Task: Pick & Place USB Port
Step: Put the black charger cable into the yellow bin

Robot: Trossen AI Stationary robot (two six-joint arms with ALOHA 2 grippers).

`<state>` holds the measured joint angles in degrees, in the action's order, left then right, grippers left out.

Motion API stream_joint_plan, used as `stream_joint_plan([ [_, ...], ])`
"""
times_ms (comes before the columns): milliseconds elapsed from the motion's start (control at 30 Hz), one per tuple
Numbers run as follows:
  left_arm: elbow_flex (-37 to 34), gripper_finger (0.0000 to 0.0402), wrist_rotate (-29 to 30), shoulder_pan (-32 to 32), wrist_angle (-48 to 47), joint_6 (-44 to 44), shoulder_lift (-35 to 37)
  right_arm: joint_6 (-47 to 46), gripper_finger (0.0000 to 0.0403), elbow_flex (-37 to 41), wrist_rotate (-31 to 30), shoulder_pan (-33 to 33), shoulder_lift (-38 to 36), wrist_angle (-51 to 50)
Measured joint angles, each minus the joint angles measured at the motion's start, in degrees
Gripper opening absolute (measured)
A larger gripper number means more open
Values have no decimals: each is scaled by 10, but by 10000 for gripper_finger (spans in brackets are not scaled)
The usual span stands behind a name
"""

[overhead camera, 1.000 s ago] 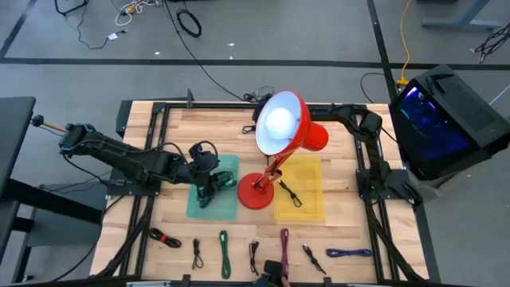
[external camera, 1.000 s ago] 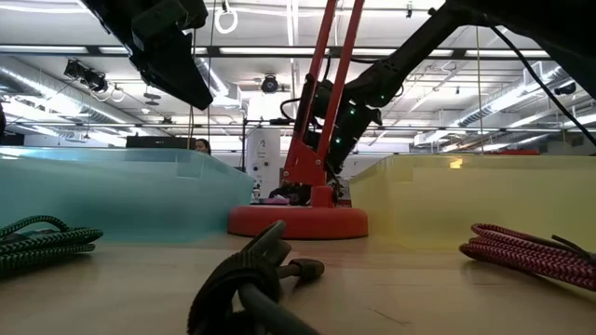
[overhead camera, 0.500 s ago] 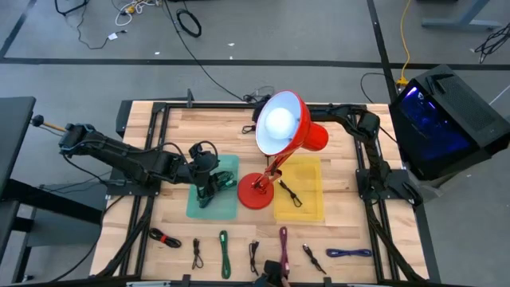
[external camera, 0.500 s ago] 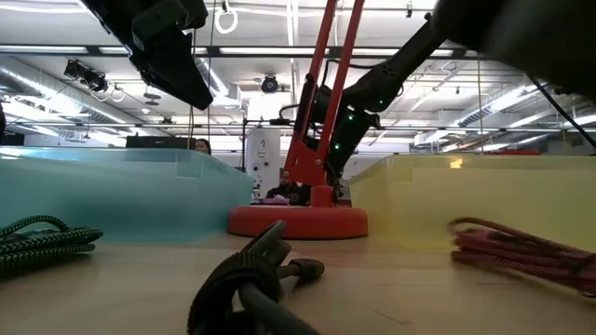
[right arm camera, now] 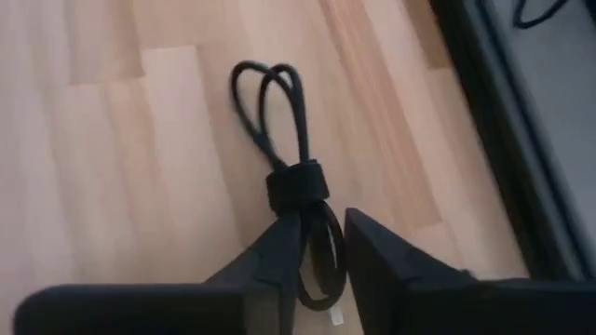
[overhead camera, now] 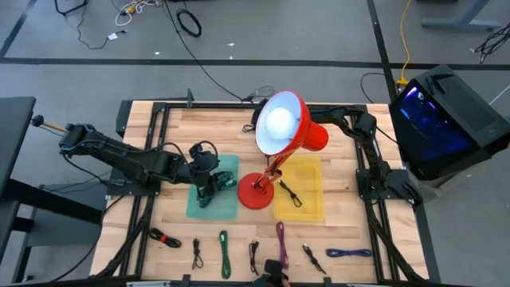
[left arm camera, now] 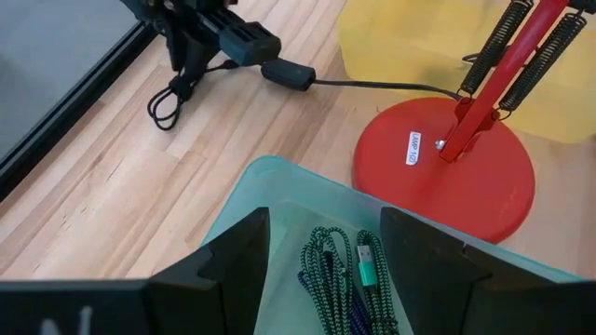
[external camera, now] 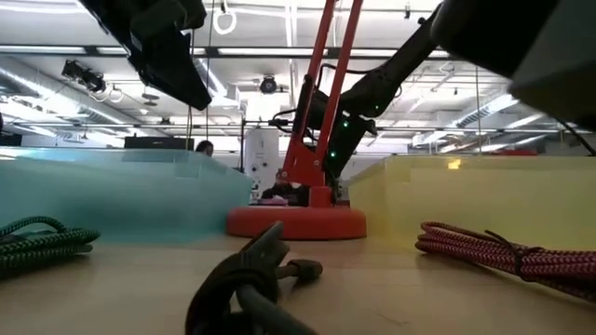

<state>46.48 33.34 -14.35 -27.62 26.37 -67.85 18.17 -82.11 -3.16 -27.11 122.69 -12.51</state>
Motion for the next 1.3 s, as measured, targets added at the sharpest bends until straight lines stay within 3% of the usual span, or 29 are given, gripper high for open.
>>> stream_joint_plan([
  [400, 0, 211, 0, 0, 0, 0, 0, 63, 55, -4, 13, -6, -17, -41],
  [500, 0, 211, 0, 0, 0, 0, 0, 53, 48, -5, 11, -6, -25, -61],
  [633, 0, 211, 0, 0, 0, 0, 0, 53, 8, -5, 24, -10, -46, -85],
  [800, 0, 211, 0, 0, 0, 0, 0, 45, 3, -5, 32, -11, -62, -83],
  [1300, 0, 211, 0, 0, 0, 0, 0, 7, 82, -5, 78, -17, -59, -76],
])
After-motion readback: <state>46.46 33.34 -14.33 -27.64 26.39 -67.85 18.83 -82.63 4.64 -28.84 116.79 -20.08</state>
